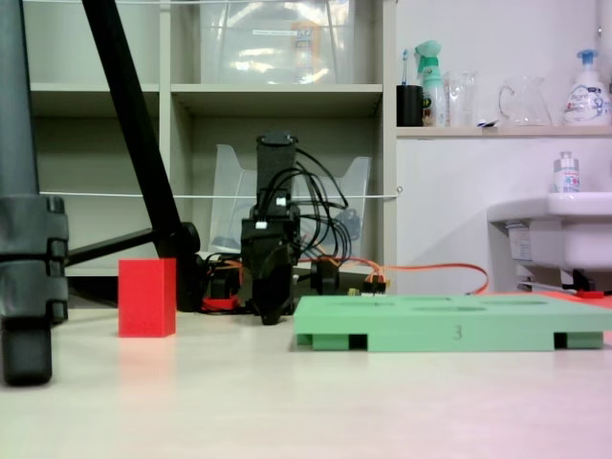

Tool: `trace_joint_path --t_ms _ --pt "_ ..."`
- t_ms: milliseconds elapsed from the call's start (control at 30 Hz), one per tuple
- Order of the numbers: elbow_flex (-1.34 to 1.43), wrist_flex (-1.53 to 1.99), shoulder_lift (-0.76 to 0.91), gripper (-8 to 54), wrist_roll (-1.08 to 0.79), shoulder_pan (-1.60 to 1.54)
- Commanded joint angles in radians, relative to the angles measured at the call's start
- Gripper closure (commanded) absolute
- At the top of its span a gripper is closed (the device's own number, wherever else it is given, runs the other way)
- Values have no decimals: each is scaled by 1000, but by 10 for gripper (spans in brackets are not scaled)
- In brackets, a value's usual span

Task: Put the square block into the corresponding hole

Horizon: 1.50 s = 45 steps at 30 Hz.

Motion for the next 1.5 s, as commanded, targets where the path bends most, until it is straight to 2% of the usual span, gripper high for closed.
trace_joint_path --t_ms 0,400,467,500,567,667,767,833,900,1000,1067,1167,1267,1300,1333,1367,1400,1467 --pt "80 25 74 117 -2 -9" --pt "80 25 74 118 2 -6" --pt "80 21 74 114 46 -5" --pt "80 21 74 109 152 -6" --pt "72 -9 74 108 486 -14" --pt "-3 -78 74 126 764 -9" --pt "-152 87 74 127 996 -2" --pt "-314 307 74 127 1140 29" --pt "-541 607 72 154 1276 74" --pt "-764 836 32 185 1364 117" --pt "-968 974 -75 220 1373 198" --pt "-1345 1345 -301 221 1373 247" --pt "-1640 1539 -495 221 1345 327" --pt "-1746 1609 -565 218 1313 354" --pt "-1844 1675 -627 182 1285 371" --pt "-1887 1687 -658 91 1275 379" --pt "-1893 1687 -670 44 1275 383" --pt "-1894 1687 -696 25 1270 400"
